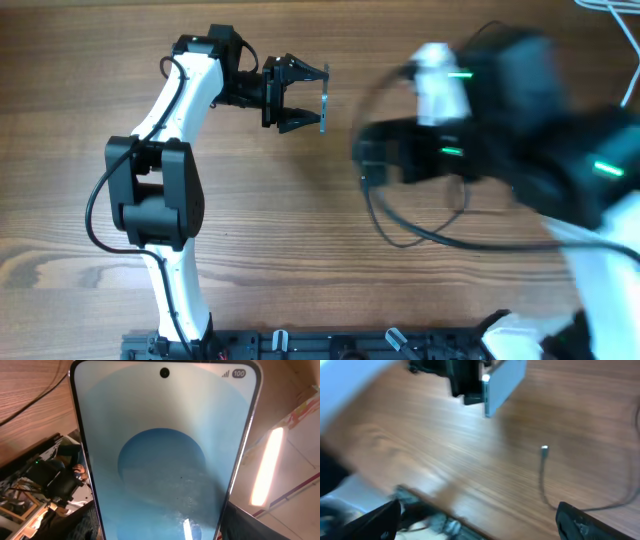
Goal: Plug charger to phone and switch on socket
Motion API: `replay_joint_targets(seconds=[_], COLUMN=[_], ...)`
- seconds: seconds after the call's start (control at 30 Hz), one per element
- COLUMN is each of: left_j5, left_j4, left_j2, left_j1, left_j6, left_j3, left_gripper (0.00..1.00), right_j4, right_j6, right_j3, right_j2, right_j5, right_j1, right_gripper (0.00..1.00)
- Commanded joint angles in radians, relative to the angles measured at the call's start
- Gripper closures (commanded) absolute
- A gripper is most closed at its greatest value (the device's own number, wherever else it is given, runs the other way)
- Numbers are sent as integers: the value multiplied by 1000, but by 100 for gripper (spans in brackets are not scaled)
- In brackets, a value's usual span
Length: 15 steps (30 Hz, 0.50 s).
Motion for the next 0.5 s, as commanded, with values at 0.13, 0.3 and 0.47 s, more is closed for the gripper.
replay_joint_targets(seconds=[0.13, 0.3, 0.47], left_j5=[48, 48, 48], left_j4=[0, 0, 0], left_j2=[-45, -45, -45], left_j1=[4, 4, 4], left_j6=[-10, -59, -91], left_j3=[1, 1, 1], left_gripper=[27, 27, 27], right_j4=[157, 241, 208], right_j6=[295, 295, 351], right_j3=[13, 11, 11], right_j2=[219, 314, 392], right_j5=[391, 295, 412], right_j1=[112, 113, 117], right_gripper=[0, 0, 4])
